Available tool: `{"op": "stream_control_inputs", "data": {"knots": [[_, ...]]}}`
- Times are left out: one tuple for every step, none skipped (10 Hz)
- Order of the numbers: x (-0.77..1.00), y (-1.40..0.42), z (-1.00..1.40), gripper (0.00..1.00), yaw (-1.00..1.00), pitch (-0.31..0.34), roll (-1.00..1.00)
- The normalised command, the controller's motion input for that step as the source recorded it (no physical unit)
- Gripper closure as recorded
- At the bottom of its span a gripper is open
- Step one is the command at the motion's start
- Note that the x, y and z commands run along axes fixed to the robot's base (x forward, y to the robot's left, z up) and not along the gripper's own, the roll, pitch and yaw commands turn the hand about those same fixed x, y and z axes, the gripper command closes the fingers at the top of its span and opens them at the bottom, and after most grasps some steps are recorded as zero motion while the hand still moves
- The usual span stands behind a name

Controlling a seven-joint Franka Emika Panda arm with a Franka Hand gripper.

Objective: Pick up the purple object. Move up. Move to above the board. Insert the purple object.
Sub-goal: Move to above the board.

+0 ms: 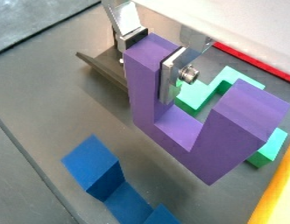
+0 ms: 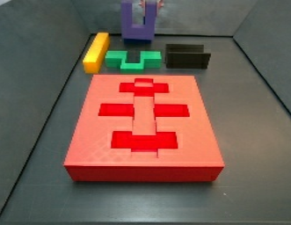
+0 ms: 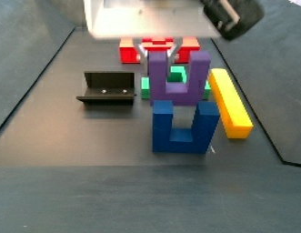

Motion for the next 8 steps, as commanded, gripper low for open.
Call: {"op": "stream_control_inputs", "data": {"knots": [[0.0,0.0,1.4,1.0,0.0,0.0,0.0],[-0.03,-0.01,1.4,1.0,0.0,0.036,-0.01],[-0.05,0.0,1.4,1.0,0.0,0.029,0.01],[0.01,0.0,1.4,1.0,0.01,0.021,0.02],[0.04,0.0,1.4,1.0,0.0,0.062,0.01],[0.01,0.0,0.81,1.0,0.0,0.091,0.0],[0.03,0.0,0.25,1.0,0.0,0.061,0.01],[-0.11,-1.4,0.17,1.0,0.05,0.185,-0.07]]}}
